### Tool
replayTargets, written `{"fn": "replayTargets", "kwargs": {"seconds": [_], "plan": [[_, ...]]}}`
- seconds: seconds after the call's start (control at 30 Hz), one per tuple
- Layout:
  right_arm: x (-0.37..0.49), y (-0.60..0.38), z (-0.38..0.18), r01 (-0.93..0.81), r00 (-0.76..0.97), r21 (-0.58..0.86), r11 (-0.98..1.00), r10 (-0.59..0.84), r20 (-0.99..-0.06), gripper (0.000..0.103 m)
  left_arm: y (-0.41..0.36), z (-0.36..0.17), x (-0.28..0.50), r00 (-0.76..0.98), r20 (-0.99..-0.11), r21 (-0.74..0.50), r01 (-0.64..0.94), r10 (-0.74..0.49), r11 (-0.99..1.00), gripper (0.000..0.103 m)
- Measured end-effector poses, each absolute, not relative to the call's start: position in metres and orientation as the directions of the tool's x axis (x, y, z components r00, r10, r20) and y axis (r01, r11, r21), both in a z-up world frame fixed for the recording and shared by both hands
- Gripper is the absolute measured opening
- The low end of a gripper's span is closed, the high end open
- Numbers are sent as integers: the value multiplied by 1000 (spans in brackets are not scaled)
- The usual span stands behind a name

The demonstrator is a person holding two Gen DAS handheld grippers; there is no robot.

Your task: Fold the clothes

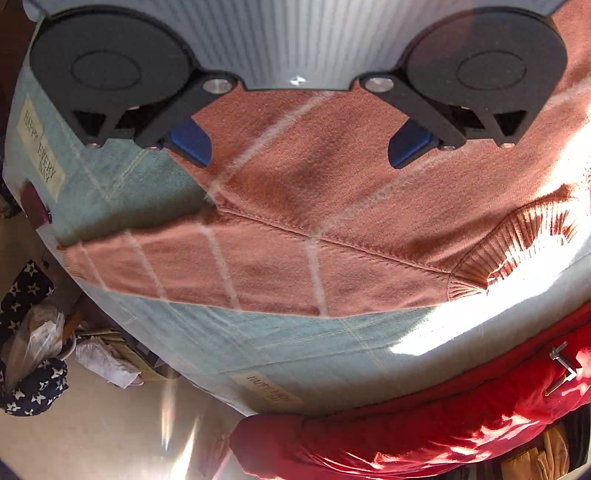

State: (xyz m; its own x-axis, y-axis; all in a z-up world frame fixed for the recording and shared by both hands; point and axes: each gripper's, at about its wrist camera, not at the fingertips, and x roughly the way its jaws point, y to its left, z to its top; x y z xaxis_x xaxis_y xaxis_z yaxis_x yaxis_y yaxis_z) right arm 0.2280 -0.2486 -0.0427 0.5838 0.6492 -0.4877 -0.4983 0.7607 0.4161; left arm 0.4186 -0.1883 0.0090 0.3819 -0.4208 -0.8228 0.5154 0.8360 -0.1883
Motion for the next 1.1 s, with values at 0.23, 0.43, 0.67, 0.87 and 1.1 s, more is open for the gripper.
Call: {"fn": "replayTargets", "kwargs": {"seconds": [0.23,0.43,0.67,0.87,1.1], "plan": [[222,-235,-47,-534,564,360,765,639,-523,103,-215,-18,425,286,-831,-247,577,-477,778,101],[229,-242,-47,-506,574,367,781,622,-533,103,-224,-56,449,267,-837,-277,547,-477,790,101],[229,-246,-47,-488,583,357,797,602,-546,103,-221,-36,444,286,-814,-285,561,-505,777,101],[224,-248,-39,-483,601,356,800,598,-530,103,-173,0,417,362,-835,-183,528,-414,829,101],[220,-256,-28,-506,609,372,778,628,-484,103,-90,38,364,448,-824,-142,427,-346,893,102]]}}
